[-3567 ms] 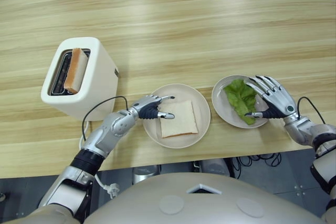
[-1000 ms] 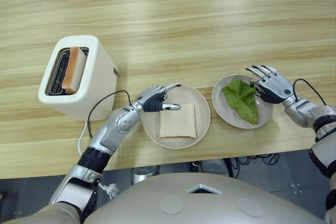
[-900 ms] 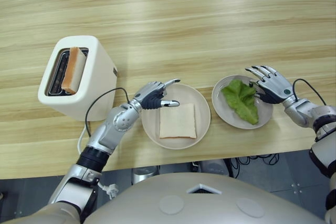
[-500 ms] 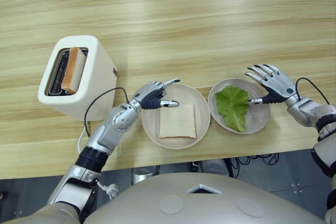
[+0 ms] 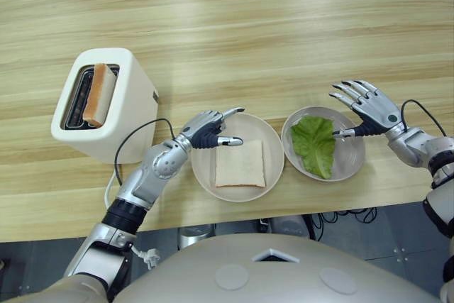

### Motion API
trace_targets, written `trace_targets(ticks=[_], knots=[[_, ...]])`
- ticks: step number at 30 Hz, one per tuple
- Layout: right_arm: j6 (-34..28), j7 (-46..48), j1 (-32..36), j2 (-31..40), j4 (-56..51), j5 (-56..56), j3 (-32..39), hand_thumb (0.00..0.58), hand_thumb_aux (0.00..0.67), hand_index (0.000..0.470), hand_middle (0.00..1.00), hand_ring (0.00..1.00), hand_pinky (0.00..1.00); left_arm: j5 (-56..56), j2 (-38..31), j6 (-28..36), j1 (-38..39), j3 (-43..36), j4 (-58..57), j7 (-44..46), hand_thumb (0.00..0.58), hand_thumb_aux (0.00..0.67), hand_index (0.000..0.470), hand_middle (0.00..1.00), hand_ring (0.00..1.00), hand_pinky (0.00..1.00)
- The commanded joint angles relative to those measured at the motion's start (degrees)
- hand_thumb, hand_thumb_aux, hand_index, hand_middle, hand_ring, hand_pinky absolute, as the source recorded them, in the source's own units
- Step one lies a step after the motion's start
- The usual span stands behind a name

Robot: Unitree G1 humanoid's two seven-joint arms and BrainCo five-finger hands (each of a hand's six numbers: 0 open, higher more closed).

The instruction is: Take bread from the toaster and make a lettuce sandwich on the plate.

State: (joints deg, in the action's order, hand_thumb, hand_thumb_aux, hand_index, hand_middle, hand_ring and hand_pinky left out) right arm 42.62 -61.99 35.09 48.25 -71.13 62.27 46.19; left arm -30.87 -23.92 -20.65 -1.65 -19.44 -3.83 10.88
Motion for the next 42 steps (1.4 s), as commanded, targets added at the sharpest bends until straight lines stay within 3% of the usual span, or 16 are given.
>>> trace_targets(ticks=[1,2,5,16,31,37,38,42], knots=[[1.2,-1.8,-1.0,1.2,1.3,0.5,0.1,0.0,0.0,0.0,0.0,0.0,0.0,-0.2,-0.2,0.8,0.5,-0.4,-0.4,0.6,0.0,0.0,0.0,1.0,1.0,1.0],[1.2,-2.4,-1.1,1.3,1.5,0.5,0.0,0.0,0.0,0.0,0.0,0.0,0.0,-0.3,-0.2,0.8,0.6,-0.5,-0.5,0.6,0.0,0.0,0.0,1.0,1.0,1.0],[1.4,-4.3,-1.8,1.6,2.2,0.6,0.0,0.132,0.081,0.056,0.0,0.0,0.0,-0.5,-0.1,0.8,0.8,-0.7,-0.5,0.5,0.0,0.0,0.0,1.0,1.0,1.0],[-0.7,-4.7,-2.1,2.6,1.8,0.2,-0.7,0.128,0.079,0.054,0.0,0.0,0.0,-0.7,-0.2,0.8,1.4,-1.2,-0.8,0.7,0.0,0.0,0.0,1.0,1.0,1.0],[5.2,-6.0,-3.7,3.0,9.4,-1.8,-3.3,0.124,0.076,0.052,0.0,0.0,0.0,-0.7,-0.2,1.0,1.4,-1.7,-1.1,1.2,0.0,0.0,0.0,1.0,1.0,1.0],[4.0,-5.0,-5.0,2.7,9.4,0.6,-2.0,0.132,0.081,0.056,0.0,0.0,0.0,-0.7,0.0,1.2,1.3,-1.7,-1.1,1.2,0.0,0.0,0.0,1.0,1.0,1.0],[3.4,-5.1,-5.2,2.6,8.7,1.1,-1.6,0.489,0.405,0.278,0.0,0.0,0.0,-0.7,0.0,1.2,1.2,-1.7,-1.1,1.3,0.0,0.0,0.0,1.0,1.0,1.0],[2.5,-5.2,-5.7,2.5,7.0,2.2,-0.8,0.468,0.376,0.258,0.0,0.0,0.0,-0.6,-0.1,1.3,1.1,-1.6,-1.1,1.3,0.0,0.0,0.0,1.0,1.0,1.0]])
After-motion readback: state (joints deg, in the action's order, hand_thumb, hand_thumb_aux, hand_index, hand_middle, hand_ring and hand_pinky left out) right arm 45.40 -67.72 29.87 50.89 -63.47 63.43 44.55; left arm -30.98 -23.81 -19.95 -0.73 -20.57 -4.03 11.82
